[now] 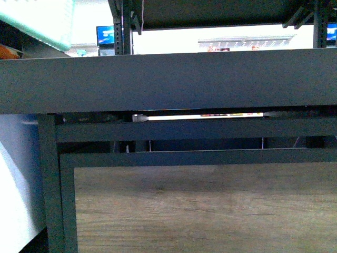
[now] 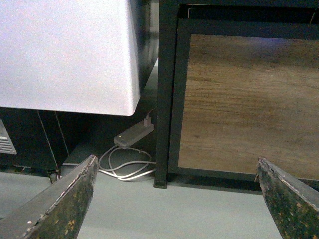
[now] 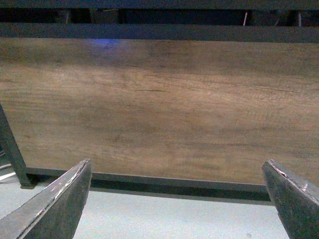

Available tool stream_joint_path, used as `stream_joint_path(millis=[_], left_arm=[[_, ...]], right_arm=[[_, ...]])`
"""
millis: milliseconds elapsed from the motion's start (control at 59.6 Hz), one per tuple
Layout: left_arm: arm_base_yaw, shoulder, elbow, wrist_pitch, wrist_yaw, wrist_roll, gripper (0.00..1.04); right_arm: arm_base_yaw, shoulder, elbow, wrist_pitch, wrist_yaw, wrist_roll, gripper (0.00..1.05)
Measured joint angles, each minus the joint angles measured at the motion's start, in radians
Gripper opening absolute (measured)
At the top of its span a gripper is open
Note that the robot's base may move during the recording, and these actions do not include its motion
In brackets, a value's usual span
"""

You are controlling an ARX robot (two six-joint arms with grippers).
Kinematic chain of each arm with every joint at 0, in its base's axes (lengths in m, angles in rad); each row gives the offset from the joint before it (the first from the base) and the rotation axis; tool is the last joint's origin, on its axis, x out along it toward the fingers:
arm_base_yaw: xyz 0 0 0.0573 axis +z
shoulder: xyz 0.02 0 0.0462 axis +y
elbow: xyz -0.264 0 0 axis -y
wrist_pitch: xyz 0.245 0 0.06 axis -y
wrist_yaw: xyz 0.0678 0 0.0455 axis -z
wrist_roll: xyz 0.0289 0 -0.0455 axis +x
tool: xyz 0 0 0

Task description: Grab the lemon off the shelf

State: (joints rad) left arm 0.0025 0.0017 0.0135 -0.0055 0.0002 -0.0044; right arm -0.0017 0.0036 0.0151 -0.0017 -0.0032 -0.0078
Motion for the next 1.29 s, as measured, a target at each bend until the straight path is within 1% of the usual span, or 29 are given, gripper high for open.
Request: stream_joint_path(millis=[1293], left_arm=[[0.0, 0.0, 0.0, 0.0, 0.0, 0.0, 0.97]], right_arm=[[0.0, 0.0, 0.0, 0.0, 0.002, 0.0, 1.02]])
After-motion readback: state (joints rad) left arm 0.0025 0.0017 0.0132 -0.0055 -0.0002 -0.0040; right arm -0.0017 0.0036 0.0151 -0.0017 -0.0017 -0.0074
